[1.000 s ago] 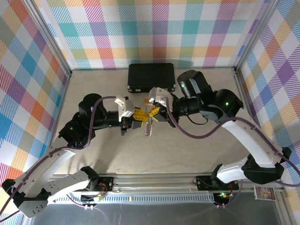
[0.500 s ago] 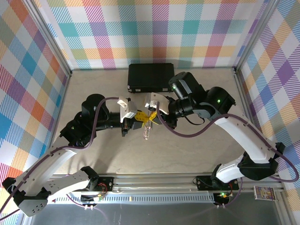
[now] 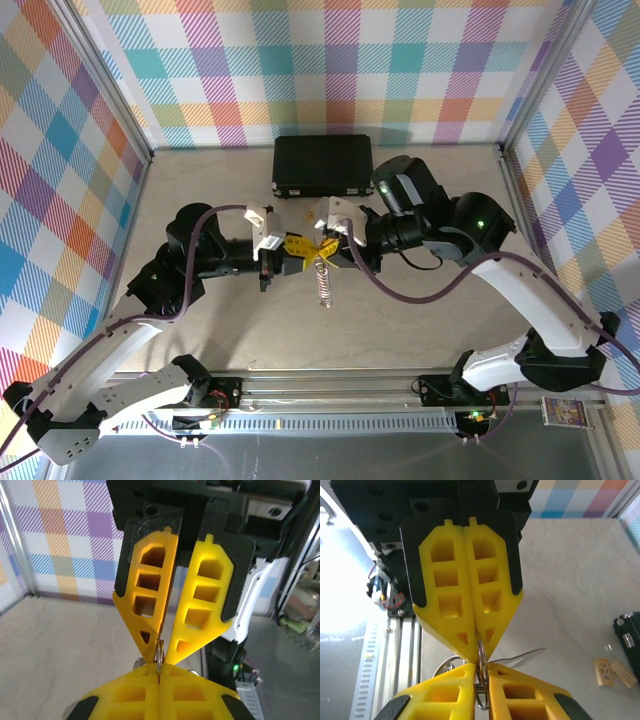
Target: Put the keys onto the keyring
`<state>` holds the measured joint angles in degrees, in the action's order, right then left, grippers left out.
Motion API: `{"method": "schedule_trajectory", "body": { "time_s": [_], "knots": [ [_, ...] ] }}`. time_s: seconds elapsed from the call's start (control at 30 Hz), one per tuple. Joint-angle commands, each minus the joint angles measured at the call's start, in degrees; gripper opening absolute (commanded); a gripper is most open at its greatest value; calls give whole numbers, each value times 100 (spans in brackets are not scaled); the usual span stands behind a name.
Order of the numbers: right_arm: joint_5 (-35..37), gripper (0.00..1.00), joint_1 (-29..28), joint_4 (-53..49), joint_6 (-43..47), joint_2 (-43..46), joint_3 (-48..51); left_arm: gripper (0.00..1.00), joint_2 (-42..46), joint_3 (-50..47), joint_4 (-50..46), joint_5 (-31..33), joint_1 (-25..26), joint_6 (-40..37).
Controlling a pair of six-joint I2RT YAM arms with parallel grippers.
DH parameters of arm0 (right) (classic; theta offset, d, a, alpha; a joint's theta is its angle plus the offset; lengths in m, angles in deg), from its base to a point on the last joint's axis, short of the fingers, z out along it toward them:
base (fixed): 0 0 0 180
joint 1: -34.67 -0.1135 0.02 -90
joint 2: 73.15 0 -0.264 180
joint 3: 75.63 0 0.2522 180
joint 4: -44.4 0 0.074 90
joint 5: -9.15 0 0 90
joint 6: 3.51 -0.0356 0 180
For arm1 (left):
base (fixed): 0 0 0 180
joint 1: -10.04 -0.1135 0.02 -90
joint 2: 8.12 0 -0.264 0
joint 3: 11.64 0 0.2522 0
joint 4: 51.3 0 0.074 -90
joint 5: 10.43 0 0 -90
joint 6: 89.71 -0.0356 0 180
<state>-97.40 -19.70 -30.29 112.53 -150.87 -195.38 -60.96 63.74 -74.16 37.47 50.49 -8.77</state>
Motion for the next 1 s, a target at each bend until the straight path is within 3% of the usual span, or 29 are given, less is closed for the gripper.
{"method": "schedule_trajectory", "body": {
  "time_s": [0.0,0.2,0.43,0.57,0.73,0.97],
  "knots": [
    [-378,17,-56,505,-280,155,169,0,175,-93,1371,-471,75,621],
    [-521,17,-54,807,-446,297,286,0,165,-399,2255,-668,79,1248],
    [-498,1,-55,961,-513,367,402,0,204,-697,2588,-599,112,1464],
    [-343,0,-50,767,-436,294,294,0,294,-527,1602,-520,106,874],
    [-86,0,-54,244,-203,114,46,19,241,56,-239,-31,109,-311],
    [139,0,-56,-531,90,-294,-394,20,22,447,-1270,283,112,-961]
  ]
}}
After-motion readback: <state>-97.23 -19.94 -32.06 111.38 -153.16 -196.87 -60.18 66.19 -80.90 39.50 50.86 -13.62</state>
